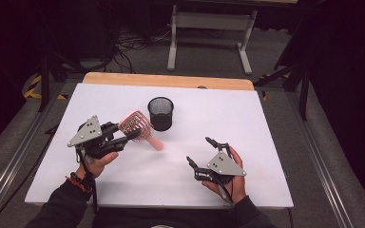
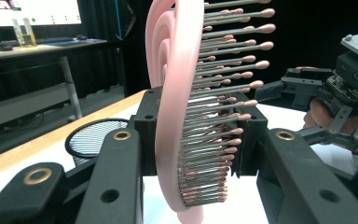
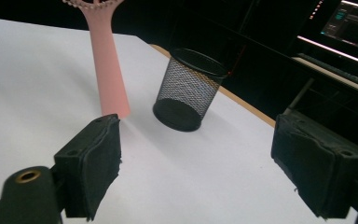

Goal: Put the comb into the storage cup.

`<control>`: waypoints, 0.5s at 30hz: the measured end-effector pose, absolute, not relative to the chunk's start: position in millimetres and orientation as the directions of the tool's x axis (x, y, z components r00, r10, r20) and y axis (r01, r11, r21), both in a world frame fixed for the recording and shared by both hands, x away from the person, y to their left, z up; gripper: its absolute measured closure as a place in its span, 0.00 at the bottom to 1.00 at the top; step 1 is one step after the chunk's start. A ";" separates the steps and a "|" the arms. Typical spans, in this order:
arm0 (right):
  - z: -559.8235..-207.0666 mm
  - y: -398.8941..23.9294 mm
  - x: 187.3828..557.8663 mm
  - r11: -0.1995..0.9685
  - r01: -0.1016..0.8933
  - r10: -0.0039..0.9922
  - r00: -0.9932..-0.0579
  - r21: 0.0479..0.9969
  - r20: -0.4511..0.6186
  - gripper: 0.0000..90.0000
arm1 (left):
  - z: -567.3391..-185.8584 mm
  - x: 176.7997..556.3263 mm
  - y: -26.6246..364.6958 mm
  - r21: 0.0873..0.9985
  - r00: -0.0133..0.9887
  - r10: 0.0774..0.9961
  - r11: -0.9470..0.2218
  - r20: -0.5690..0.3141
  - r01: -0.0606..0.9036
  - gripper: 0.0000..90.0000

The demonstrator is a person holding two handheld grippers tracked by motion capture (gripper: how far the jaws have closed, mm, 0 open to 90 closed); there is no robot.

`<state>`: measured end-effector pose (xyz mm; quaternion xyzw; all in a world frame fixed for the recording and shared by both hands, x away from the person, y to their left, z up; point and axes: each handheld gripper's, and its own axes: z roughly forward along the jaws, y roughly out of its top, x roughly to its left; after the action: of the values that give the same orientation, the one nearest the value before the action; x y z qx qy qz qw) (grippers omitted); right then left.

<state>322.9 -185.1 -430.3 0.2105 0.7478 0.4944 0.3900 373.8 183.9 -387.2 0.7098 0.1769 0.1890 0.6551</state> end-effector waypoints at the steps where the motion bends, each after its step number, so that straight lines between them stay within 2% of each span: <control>1: -430.6 -186.9 322.5 0.422 -0.070 0.705 -0.602 0.904 -0.375 0.18 | -386.9 373.9 184.7 0.997 0.865 0.501 -0.079 0.038 0.002 0.70; 15: -430.1 -213.8 319.0 0.402 -0.029 0.753 -0.558 0.915 -0.349 0.15 | -382.9 375.1 195.0 0.997 0.843 0.536 -0.075 0.049 -0.011 0.70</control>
<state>319.0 -213.8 -430.1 0.2460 0.7354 0.4881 0.4004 375.1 195.0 -382.9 0.7026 0.1867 0.2090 0.6541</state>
